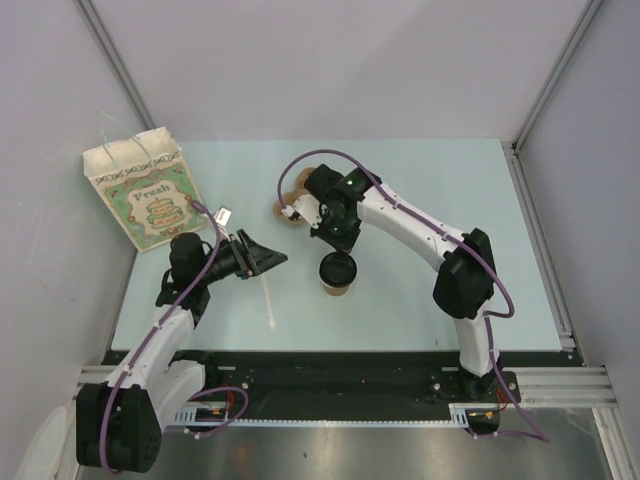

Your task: Pack the takeout coffee

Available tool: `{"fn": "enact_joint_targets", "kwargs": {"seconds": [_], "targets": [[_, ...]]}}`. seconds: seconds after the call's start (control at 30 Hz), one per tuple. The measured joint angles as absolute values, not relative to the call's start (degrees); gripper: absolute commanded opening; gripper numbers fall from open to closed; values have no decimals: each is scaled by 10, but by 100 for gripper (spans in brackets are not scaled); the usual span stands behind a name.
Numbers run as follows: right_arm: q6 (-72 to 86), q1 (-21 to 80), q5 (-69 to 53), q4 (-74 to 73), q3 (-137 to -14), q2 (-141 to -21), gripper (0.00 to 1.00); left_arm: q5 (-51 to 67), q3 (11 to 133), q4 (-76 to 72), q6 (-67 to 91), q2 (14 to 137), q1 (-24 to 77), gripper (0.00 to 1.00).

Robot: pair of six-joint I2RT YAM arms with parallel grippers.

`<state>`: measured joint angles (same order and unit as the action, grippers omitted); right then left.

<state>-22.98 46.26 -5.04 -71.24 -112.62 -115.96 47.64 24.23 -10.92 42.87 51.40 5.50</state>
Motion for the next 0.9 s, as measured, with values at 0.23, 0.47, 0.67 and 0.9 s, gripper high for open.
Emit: {"fn": "enact_joint_targets", "kwargs": {"seconds": [0.23,0.47,0.67,0.9], "targets": [[-229,459,-49,-711,-1129,-1172,0,476,242,-109,428,514,55,71],[-229,460,-55,-711,-1133,-1176,0,476,242,-110,428,514,55,72],[-229,463,-59,-711,-1133,-1176,0,476,242,-110,428,514,55,72],[-229,462,-58,-711,-1133,-1177,10,476,242,-110,428,514,56,72]]}}
